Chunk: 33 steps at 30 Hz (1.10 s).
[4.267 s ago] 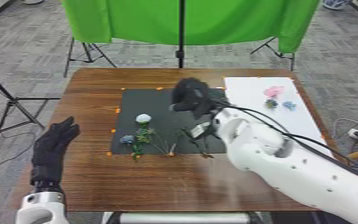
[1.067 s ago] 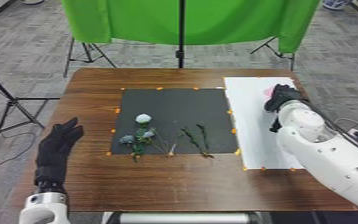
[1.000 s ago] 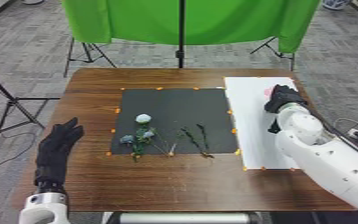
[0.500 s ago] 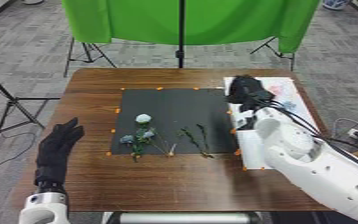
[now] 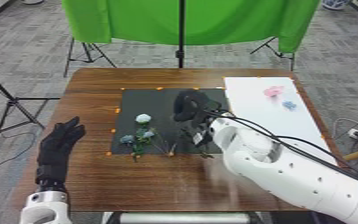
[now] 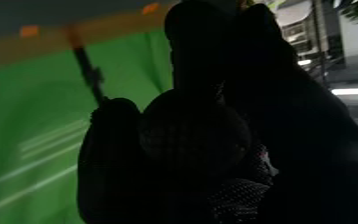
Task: Arrange flowers
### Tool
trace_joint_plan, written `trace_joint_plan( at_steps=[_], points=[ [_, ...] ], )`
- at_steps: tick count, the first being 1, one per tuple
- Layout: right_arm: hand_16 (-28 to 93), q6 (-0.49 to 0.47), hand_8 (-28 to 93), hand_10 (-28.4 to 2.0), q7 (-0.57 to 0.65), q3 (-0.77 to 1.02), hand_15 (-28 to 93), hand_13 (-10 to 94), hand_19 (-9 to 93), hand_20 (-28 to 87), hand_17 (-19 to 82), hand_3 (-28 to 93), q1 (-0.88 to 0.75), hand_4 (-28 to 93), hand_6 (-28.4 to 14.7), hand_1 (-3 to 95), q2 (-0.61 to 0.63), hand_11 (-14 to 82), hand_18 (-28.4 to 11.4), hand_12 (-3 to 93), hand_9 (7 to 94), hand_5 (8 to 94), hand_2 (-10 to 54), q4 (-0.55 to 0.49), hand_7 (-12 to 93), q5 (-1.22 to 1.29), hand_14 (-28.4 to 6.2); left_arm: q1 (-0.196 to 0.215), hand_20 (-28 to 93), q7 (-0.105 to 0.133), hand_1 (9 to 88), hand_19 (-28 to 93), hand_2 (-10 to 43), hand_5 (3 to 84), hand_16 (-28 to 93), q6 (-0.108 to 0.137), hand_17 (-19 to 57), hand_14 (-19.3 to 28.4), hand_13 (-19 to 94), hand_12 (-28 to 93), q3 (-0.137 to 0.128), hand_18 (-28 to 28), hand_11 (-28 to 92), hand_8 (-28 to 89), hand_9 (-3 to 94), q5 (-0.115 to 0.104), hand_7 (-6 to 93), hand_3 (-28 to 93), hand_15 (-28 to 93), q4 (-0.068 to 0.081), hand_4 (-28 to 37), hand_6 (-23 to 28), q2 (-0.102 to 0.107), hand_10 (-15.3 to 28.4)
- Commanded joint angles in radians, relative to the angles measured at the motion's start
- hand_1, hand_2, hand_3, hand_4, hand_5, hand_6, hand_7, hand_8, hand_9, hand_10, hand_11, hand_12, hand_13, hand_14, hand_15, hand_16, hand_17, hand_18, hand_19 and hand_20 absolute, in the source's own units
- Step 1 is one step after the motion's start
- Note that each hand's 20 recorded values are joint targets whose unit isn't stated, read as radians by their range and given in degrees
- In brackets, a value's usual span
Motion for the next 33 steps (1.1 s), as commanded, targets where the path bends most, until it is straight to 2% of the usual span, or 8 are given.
trace_joint_plan(
  at_steps=[1, 9, 16, 22, 23, 28, 30, 33],
  points=[
    [33, 0.001, 10, -9.5, -0.014, -0.036, 58, 94, 93, 57, 69, 51, 0.001, -17, 1.3, 61.2, -0.037, 26.2, -9.6, 33.1, 90.6, 82.7, -9.5, 0.037, 17, -0.006, -1.4, 0.003, 20, -0.003, 20.7, 11, 9.8, 47.1, 0, -0.012, 4.2, 17.0, 32, 13, 0.007, 13.3, 17, -6, 44.7, 0.002, 10.0, 60, 22, 0.01, -28.3, 5.2, -0.008, 14.6],
    [35, -0.006, 9, -10.2, -0.019, -0.02, 57, 94, 93, 57, 69, 39, -0.008, -12, 0.8, 60.9, -0.046, 31.5, -9.9, 26.4, 88.5, 80.3, -9.5, 0.061, 16, -0.005, -1.7, -0.002, 20, -0.006, 20.6, 11, 10.0, 47.1, 0, -0.014, 4.1, 17.1, 32, 13, 0.007, 13.3, 17, -6, 44.9, 0.004, 9.8, 60, 22, 0.012, -28.3, 5.3, -0.008, 14.7],
    [36, -0.024, 9, -10.6, -0.016, -0.008, 56, 94, 93, 56, 69, 30, -0.011, -8, 0.3, 61.8, -0.034, 32.5, -9.9, 25.9, 87.3, 78.3, -9.5, 0.064, 15, -0.045, -1.9, 0.0, 20, -0.006, 20.7, 11, 9.9, 47.1, 0, -0.015, 4.1, 17.1, 32, 13, 0.008, 13.4, 17, -6, 44.9, 0.002, 9.7, 60, 22, 0.011, -28.3, 5.4, -0.008, 14.7],
    [35, -0.066, 3, -10.6, 0.002, 0.045, 56, 93, 93, 56, 69, 53, -0.023, -22, 0.1, 49.8, -0.011, 32.9, -9.8, 26.2, 86.4, 74.9, -9.5, 0.045, 16, -0.04, -1.9, -0.003, 20, -0.011, 20.6, 11, 9.7, 46.8, 0, -0.015, 4.1, 17.1, 32, 13, 0.006, 13.4, 17, -6, 44.7, 0.005, 9.7, 61, 22, 0.011, -28.3, 5.2, -0.007, 14.6],
    [35, -0.068, -6, -10.7, 0.001, 0.052, 56, 93, 93, 56, 69, 55, -0.024, -24, 0.0, 47.4, -0.005, 32.9, -9.8, 26.5, 86.0, 73.6, -9.5, 0.041, 17, -0.035, -1.9, -0.001, 19, -0.011, 20.5, 11, 9.7, 46.8, 0, -0.013, 4.1, 17.0, 32, 13, 0.006, 13.4, 17, -6, 44.7, 0.006, 9.6, 61, 22, 0.01, -28.3, 5.2, -0.007, 14.6],
    [36, -0.051, -8, -11.1, 0.02, 0.177, 56, 93, 93, 56, 68, 52, -0.06, -25, -1.0, 40.1, 0.049, 32.8, -9.8, 26.2, 84.6, 71.0, -9.5, -0.017, 16, -0.01, -2.1, 0.002, 19, -0.007, 20.2, 11, 9.5, 46.6, 0, -0.009, 4.1, 16.8, 32, 13, 0.004, 13.4, 17, -6, 44.4, 0.006, 9.7, 62, 21, 0.007, -28.3, 5.0, -0.012, 14.2],
    [36, -0.006, -8, -12.0, 0.071, 0.257, 55, 93, 93, 55, 67, 54, -0.086, -24, -1.3, 34.6, 0.083, 31.5, -10.2, 25.9, 84.3, 70.7, -9.5, -0.035, 16, -0.04, -2.5, 0.004, 19, -0.009, 20.3, 11, 9.5, 46.5, 0, -0.009, 4.1, 16.6, 32, 13, 0.002, 13.4, 17, -6, 44.2, 0.007, 9.8, 62, 21, 0.006, -28.3, 5.0, -0.007, 14.1],
    [36, 0.02, -8, -12.7, 0.157, 0.371, 55, 91, 93, 55, 65, 59, -0.119, -22, -1.1, 34.1, 0.127, 27.9, -11.4, 25.3, 81.6, 70.1, -9.5, -0.017, 16, -0.085, -3.7, 0.011, 19, -0.007, 20.3, 11, 9.4, 46.1, -1, -0.006, 4.1, 16.4, 32, 13, 0.001, 13.4, 17, -6, 43.9, 0.005, 9.5, 61, 21, 0.003, -28.3, 4.8, -0.007, 13.8]
  ],
)
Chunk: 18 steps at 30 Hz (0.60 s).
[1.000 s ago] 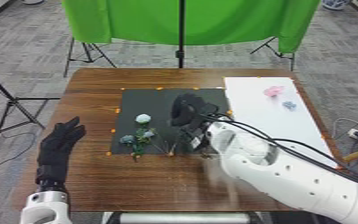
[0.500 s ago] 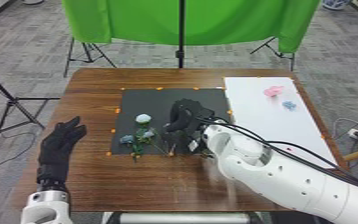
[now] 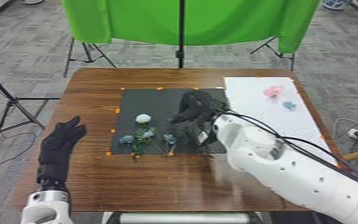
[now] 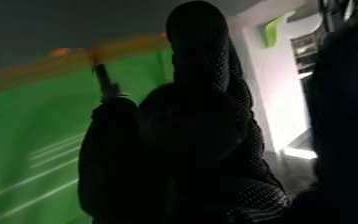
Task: Arrange flowers
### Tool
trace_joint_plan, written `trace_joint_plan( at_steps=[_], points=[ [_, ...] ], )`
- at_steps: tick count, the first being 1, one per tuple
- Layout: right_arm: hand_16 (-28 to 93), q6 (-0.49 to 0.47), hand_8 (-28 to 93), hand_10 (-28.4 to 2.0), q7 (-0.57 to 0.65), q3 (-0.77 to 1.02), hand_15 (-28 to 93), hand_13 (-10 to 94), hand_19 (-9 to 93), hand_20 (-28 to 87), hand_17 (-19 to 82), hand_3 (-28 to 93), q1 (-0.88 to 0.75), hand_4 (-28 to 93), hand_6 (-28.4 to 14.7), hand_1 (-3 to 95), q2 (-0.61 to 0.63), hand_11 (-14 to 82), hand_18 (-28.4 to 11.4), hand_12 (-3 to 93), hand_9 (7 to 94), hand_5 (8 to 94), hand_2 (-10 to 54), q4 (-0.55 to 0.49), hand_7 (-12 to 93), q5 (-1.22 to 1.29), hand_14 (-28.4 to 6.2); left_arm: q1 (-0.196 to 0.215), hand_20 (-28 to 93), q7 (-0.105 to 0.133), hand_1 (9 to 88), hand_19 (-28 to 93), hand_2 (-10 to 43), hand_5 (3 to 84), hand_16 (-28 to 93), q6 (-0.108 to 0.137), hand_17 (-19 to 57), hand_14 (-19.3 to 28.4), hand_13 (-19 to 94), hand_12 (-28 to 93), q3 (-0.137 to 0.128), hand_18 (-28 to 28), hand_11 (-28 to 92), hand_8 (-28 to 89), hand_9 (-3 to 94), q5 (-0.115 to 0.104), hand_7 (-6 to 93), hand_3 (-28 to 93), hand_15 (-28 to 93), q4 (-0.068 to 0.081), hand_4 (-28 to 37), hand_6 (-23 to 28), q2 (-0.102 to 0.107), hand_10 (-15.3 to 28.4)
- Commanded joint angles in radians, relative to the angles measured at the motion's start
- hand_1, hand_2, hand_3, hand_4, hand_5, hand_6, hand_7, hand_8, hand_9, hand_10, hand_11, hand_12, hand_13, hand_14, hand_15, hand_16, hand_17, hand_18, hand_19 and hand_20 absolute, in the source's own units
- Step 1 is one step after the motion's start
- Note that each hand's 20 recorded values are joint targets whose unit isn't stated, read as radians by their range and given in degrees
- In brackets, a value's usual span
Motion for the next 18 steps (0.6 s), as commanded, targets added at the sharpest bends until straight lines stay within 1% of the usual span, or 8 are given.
trace_joint_plan(
  at_steps=[1, 3, 6, 8, 10, 12, 14, 18],
  points=[
    [36, 0.078, -7, -13.6, 0.197, 0.287, 56, 89, 93, 55, 64, 60, -0.069, -21, -1.0, 34.3, 0.137, 25.5, -11.9, 24.7, 79.4, 69.1, -9.5, -0.015, 16, -0.088, -4.2, 0.019, 19, -0.008, 20.2, 11, 9.3, 46.0, -1, -0.001, 4.1, 16.4, 32, 13, -0.004, 13.3, 17, -6, 43.7, 0.006, 9.5, 62, 21, -0.002, -28.3, 4.8, -0.005, 13.7],
    [36, 0.02, -7, -15.0, 0.278, 0.383, 56, 87, 93, 55, 62, 60, -0.114, -20, -1.5, 34.5, 0.154, 21.7, -12.5, 24.1, 74.9, 66.0, -9.5, 0.003, 15, -0.113, -5.2, 0.021, 19, -0.01, 20.1, 11, 9.3, 46.0, -1, -0.001, 4.1, 16.3, 32, 13, -0.005, 13.3, 17, -6, 43.6, 0.005, 9.6, 62, 20, -0.002, -28.3, 4.8, -0.005, 13.6],
    [35, -0.019, -6, -17.1, 0.358, 0.468, 57, 84, 93, 54, 60, 60, -0.152, -18, -3.2, 34.3, 0.161, 17.3, -13.3, 23.4, 67.7, 59.8, -9.5, 0.068, 12, -0.113, -6.5, 0.03, 19, -0.01, 19.9, 11, 9.2, 46.0, 0, 0.003, 4.2, 16.1, 32, 13, -0.006, 13.3, 17, -6, 43.6, 0.002, 9.6, 62, 20, -0.005, -28.3, 4.7, -0.006, 13.6],
    [35, -0.09, -5, -18.6, 0.387, 0.485, 59, 81, 93, 54, 58, 60, -0.151, -18, -5.2, 33.5, 0.164, 14.2, -13.9, 22.6, 62.5, 56.3, -9.5, 0.114, 9, -0.098, -7.9, 0.031, 19, -0.011, 20.1, 11, 9.1, 45.9, 0, 0.0, 4.2, 16.1, 32, 12, -0.009, 13.2, 17, -6, 43.6, 0.005, 9.7, 62, 20, -0.005, -28.3, 4.7, -0.005, 13.6],
    [34, -0.133, -5, -19.7, 0.404, 0.478, 59, 79, 93, 53, 57, 60, -0.152, -18, -6.6, 33.1, 0.167, 12.2, -14.3, 22.2, 59.2, 53.9, -9.5, 0.15, 7, -0.092, -8.9, 0.029, 19, -0.007, 20.1, 11, 9.2, 45.9, 0, 0.003, 4.3, 16.1, 32, 12, -0.009, 13.2, 17, -6, 43.5, 0.004, 9.7, 62, 20, -0.006, -28.3, 4.7, -0.004, 13.5],
    [34, -0.151, -5, -20.4, 0.411, 0.472, 59, 78, 93, 52, 57, 59, -0.158, -17, -7.1, 32.9, 0.158, 11.0, -14.7, 22.1, 57.4, 52.4, -9.5, 0.183, 6, -0.088, -9.3, 0.027, 19, -0.007, 20.2, 11, 9.2, 45.9, 0, 0.006, 4.3, 16.1, 32, 12, -0.009, 13.2, 17, -6, 43.5, 0.005, 9.8, 62, 20, -0.007, -28.3, 4.7, -0.006, 13.5],
    [33, -0.149, -4, -20.4, 0.419, 0.468, 59, 78, 93, 52, 56, 59, -0.166, -17, -7.1, 32.8, 0.148, 10.7, -14.7, 22.0, 57.1, 52.2, -9.5, 0.208, 6, -0.078, -9.4, 0.022, 19, -0.011, 20.2, 11, 9.2, 45.9, 0, -0.001, 4.3, 16.1, 32, 12, -0.007, 13.2, 17, -6, 43.5, 0.005, 9.8, 62, 20, -0.005, -28.3, 4.7, -0.004, 13.5],
    [32, -0.136, -4, -19.9, 0.407, 0.436, 59, 80, 93, 51, 57, 58, -0.17, -17, -6.4, 33.4, 0.134, 11.3, -14.5, 21.7, 59.7, 53.3, -9.5, 0.263, 7, -0.081, -8.4, 0.022, 19, -0.011, 20.3, 11, 9.1, 45.9, 0, -0.007, 4.3, 16.1, 32, 12, -0.005, 13.2, 17, -6, 43.4, 0.008, 9.9, 62, 20, -0.004, -28.3, 4.7, -0.002, 13.5]
  ],
)
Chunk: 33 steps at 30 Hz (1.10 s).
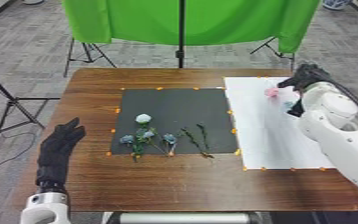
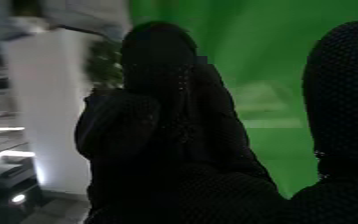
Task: Arrange flowers
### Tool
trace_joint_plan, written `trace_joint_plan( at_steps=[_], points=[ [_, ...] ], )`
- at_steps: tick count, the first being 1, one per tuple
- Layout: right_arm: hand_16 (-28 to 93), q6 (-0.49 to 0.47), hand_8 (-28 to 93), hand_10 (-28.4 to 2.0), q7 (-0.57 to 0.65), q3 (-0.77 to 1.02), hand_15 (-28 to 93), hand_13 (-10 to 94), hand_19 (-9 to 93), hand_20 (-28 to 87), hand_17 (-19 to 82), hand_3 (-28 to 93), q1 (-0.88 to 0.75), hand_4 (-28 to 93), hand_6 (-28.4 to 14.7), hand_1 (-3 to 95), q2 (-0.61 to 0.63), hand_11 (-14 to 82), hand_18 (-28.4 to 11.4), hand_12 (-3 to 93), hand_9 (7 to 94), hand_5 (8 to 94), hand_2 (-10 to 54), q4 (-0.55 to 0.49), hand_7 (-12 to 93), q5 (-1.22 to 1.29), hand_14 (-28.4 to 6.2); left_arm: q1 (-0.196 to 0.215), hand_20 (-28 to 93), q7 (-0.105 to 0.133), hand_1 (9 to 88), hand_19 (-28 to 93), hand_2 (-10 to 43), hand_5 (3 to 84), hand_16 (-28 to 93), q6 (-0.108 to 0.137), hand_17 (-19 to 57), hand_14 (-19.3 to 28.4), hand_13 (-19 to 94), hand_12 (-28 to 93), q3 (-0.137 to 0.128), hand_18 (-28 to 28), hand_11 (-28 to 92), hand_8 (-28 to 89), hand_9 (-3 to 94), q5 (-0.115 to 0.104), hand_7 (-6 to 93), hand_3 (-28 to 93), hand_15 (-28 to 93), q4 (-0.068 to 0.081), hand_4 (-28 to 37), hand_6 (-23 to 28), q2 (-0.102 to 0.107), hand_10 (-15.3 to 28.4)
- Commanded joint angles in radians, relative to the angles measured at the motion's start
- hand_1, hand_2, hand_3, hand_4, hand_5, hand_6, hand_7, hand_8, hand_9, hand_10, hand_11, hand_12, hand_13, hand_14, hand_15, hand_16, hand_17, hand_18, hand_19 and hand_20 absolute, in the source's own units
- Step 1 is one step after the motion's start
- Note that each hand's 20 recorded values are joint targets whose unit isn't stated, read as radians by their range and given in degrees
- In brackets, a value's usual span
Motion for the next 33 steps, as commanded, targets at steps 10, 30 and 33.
trace_joint_plan(
  at_steps=[10, 30, 33],
  points=[
    [33, 0.239, -8, -13.3, -0.086, -0.145, 56, 90, 93, 53, 63, 63, -0.049, -22, 0.2, 47.6, -0.017, 19.4, -11.3, 20.9, 76.9, 66.4, -9.5, 0.14, 17, -0.073, -3.3, 0.01, 19, -0.004, 20.3, 10, 9.0, 45.9, 0, 0.0, 4.3, 16.2, 32, 12, 0.001, 13.2, 17, -6, 43.5, 0.006, 9.9, 62, 20, -0.001, -28.3, 4.8, -0.013, 13.5],
    [33, 0.458, 14, -9.5, -0.228, -0.104, 56, 94, 93, 54, 69, 53, -0.078, -17, -1.3, 65.8, 0.012, 9.3, -9.2, 40.0, 93.3, 81.2, -9.5, -0.227, 20, 0.094, -0.9, 0.008, 19, -0.007, 20.7, 11, 8.7, 45.9, 0, -0.005, 4.3, 16.2, 32, 12, 0.001, 13.2, 17, -6, 43.5, 0.007, 9.9, 62, 20, 0.0, -28.3, 4.9, -0.011, 13.4],
    [33, 0.443, 14, -9.6, -0.275, -0.146, 57, 94, 93, 54, 69, 53, -0.05, -17, -1.4, 65.6, -0.023, 9.5, -9.2, 40.2, 93.2, 81.2, -9.5, -0.256, 19, 0.225, -0.8, 0.011, 19, -0.007, 20.8, 11, 8.8, 45.9, 0, 0.0, 4.3, 16.2, 32, 12, 0.0, 13.2, 17, -6, 43.6, 0.003, 9.9, 62, 20, -0.001, -28.3, 4.9, -0.012, 13.4]
  ],
)
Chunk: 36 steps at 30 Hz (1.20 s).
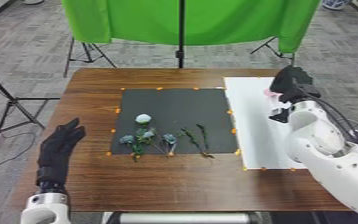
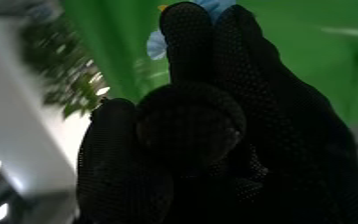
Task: Arrange flowers
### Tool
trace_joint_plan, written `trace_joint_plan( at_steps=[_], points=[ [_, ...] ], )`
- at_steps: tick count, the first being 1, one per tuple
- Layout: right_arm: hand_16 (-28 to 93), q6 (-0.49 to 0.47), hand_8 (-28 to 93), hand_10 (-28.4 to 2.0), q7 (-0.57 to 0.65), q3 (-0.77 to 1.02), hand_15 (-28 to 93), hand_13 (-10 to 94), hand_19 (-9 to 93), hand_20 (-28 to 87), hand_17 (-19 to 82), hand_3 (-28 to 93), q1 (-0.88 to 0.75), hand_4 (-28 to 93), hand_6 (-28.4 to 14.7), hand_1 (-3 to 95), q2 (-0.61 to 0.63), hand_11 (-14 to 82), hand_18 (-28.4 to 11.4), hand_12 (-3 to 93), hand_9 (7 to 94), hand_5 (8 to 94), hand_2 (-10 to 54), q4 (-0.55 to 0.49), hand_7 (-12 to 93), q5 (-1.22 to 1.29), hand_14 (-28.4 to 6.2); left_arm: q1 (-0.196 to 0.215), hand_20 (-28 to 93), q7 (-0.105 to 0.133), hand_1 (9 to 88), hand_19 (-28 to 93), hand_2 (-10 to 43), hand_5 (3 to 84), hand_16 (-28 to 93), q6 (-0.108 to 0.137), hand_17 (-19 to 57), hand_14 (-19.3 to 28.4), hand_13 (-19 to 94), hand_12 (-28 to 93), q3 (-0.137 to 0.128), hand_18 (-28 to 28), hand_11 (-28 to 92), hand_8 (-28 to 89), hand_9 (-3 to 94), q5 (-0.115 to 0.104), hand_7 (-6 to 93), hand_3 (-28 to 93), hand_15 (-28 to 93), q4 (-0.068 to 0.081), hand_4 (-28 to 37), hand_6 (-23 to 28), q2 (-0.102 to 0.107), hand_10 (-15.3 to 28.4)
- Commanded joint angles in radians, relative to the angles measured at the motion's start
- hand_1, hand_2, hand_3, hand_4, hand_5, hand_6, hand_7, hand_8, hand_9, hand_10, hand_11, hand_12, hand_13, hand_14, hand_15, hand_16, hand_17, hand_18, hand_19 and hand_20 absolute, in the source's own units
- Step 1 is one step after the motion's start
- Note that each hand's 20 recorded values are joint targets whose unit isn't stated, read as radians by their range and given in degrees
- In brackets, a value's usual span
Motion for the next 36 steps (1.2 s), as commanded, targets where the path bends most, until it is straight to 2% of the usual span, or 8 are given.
trace_joint_plan(
  at_steps=[1, 11, 18, 25, 36],
  points=[
    [33, -0.02, 14, -9.6, -0.109, -0.086, 57, 94, 93, 54, 69, 53, 0.081, -17, -1.4, 65.5, -0.073, 9.5, -9.2, 40.2, 93.1, 81.2, -9.5, -0.098, 19, 0.233, -0.9, 0.01, 19, -0.008, 20.9, 11, 8.8, 45.9, 0, 0.0, 4.3, 16.2, 32, 12, 0.0, 13.2, 17, -6, 43.6, 0.003, 9.9, 62, 20, 0.0, -28.3, 4.8, -0.007, 13.4],
    [34, -0.166, 15, -9.5, -0.138, -0.213, 57, 94, 93, 54, 69, 53, 0.162, -16, -1.5, 65.2, -0.174, 10.0, -9.0, 39.9, 92.8, 80.9, -9.5, -0.08, 19, 0.644, -0.8, 0.008, 19, -0.009, 20.9, 10, 8.8, 46.0, 0, -0.009, 4.4, 16.1, 32, 12, 0.004, 13.1, 17, -6, 43.6, 0.003, 9.8, 62, 20, 0.0, -28.3, 5.0, -0.007, 13.4],
    [34, -0.211, 15, -9.7, -0.123, -0.27, 56, 94, 93, 54, 69, 53, 0.185, -16, -1.6, 65.1, -0.2, 10.2, -8.7, 39.9, 92.6, 80.8, -9.5, -0.043, 19, 0.66, -0.8, 0.003, 19, -0.015, 20.9, 11, 8.8, 45.9, 0, -0.007, 4.0, 16.4, 32, 12, 0.005, 13.2, 17, -6, 43.4, 0.003, 9.8, 62, 20, 0.003, -28.3, 5.0, -0.006, 13.4],
    [35, -0.222, 14, -9.6, -0.103, -0.286, 56, 94, 93, 55, 68, 54, 0.185, -15, -1.2, 63.7, -0.201, 10.6, -8.9, 41.5, 91.2, 79.1, -9.5, -0.003, 20, 0.62, -0.9, 0.012, 19, -0.015, 21.1, 11, 8.8, 45.8, 0, -0.011, 4.0, 16.2, 32, 12, 0.003, 13.2, 17, -6, 43.4, 0.002, 9.6, 62, 20, 0.0, -28.3, 5.1, -0.004, 13.4],
    [36, -0.26, 12, -10.0, -0.094, -0.276, 55, 93, 93, 54, 68, 50, 0.174, -13, -1.4, 60.7, -0.184, 13.6, -8.9, 40.9, 89.2, 77.2, -9.5, 0.009, 19, 0.623, -1.3, 0.009, 19, -0.024, 20.9, 10, 8.5, 45.7, 0, -0.019, 4.1, 16.2, 32, 12, 0.001, 13.2, 18, -6, 43.3, 0.007, 9.5, 63, 20, 0.0, -28.3, 5.1, -0.003, 13.3]
  ],
)
